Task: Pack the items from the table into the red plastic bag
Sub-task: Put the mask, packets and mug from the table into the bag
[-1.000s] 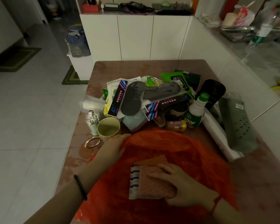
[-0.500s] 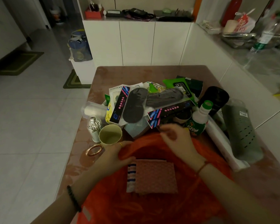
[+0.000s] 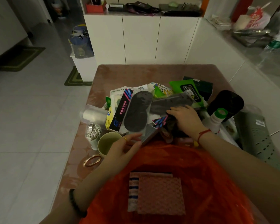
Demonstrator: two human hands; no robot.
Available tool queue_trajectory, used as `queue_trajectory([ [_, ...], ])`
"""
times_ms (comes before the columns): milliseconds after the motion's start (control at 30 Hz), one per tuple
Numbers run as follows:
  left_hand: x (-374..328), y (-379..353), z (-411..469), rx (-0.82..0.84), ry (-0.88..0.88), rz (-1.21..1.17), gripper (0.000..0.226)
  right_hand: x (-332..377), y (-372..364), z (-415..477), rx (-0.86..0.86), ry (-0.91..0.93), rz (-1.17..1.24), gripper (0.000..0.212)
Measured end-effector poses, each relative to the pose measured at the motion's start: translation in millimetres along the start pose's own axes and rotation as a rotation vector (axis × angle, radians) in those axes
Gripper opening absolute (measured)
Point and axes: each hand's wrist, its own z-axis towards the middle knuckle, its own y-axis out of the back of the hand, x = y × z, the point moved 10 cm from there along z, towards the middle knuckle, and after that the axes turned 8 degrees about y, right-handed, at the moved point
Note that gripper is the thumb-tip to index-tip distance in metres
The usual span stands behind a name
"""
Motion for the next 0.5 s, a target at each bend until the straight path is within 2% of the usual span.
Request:
queue_trajectory([
  [67,1,0,4,-0.005,0.036,-0.028,0.02,-3,13,-3,-0.077,0.038,0.03,0.049],
  [167,5,2,9,-0.03,0.072,-0.109,0.033,-3,55,-14,-0.377,0.14,0.036,0.04],
  [233,2,2,10,-0.04,0.09,-0.241,0.028,-10,84,-25,-0.535,0.152,0.026,0.024],
  [267,-2,0,10,-0.028,0.121,-0.334,0.027,-13,102,-32,-0.614,0.154,0.026,0.023],
  [333,-7,-11,9,0.055,0.245,-0.543,0.037,-13,139,-46,-0.775,0.18,0.062,0.026],
  [433,-12,-36,-2,0.231,0.461,-0.81,0.061,3,183,-85,-1.054,0.294,0.155,0.016],
  [500,-22,-51,-11,0.342,0.515,-0.949,0.075,30,192,-113,-1.126,0.404,0.242,0.023],
])
